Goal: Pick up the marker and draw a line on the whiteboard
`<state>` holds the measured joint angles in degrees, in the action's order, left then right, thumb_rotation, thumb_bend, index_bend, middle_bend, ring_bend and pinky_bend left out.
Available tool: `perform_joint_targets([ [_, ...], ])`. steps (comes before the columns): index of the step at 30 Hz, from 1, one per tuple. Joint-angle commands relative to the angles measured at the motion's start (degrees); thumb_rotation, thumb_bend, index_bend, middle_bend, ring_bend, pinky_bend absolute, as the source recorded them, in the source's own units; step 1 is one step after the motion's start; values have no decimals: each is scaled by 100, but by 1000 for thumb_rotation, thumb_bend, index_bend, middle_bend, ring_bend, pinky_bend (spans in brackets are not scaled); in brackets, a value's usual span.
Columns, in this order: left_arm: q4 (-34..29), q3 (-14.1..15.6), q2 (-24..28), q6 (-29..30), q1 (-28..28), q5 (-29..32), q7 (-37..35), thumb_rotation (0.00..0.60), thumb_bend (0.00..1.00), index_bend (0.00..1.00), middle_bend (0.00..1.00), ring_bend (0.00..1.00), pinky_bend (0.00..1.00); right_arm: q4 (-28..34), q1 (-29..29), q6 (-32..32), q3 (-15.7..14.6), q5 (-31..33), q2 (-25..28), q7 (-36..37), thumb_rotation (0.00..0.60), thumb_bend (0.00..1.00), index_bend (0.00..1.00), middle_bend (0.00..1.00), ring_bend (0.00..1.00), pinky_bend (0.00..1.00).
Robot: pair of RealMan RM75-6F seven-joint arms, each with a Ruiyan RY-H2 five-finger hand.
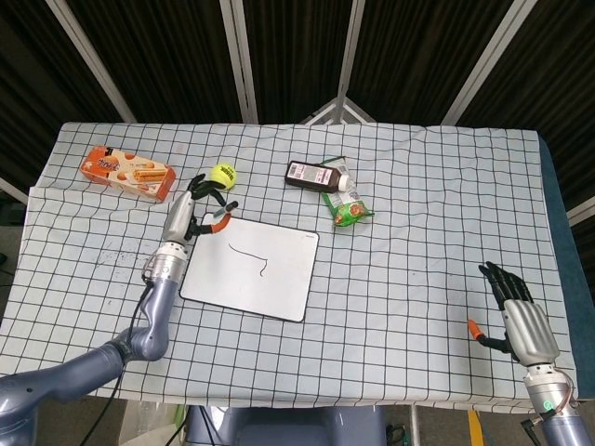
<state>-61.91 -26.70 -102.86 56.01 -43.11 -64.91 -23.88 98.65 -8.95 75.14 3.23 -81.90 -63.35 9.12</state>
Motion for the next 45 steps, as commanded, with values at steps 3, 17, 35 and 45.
perform_joint_targets([
  [3, -428, 375, 717, 186, 279, -429, 551, 600, 515, 689, 272, 57, 112, 1, -7, -6, 2, 1, -9, -22, 600, 327, 0, 0, 0, 0],
  [17, -865, 1501, 1515, -209, 672, -128, 3394, 600, 478, 646, 237, 58, 104, 73, -5, -12, 16, 68, -25, -116, 600, 327, 0, 0, 0, 0],
  [35, -984, 1591, 1089, -32, 729, 880, 4693, 600, 214, 236, 5, 0, 0, 108, -11, -67, 7, 98, 19, -98, 600, 327, 0, 0, 0, 0],
  [45, -1963, 1399, 1690, 662, 1173, 822, 4207, 600, 182, 57, 0, 0, 0, 71, -5, -31, 1, 49, 12, -106, 600, 327, 0, 0, 0, 0],
])
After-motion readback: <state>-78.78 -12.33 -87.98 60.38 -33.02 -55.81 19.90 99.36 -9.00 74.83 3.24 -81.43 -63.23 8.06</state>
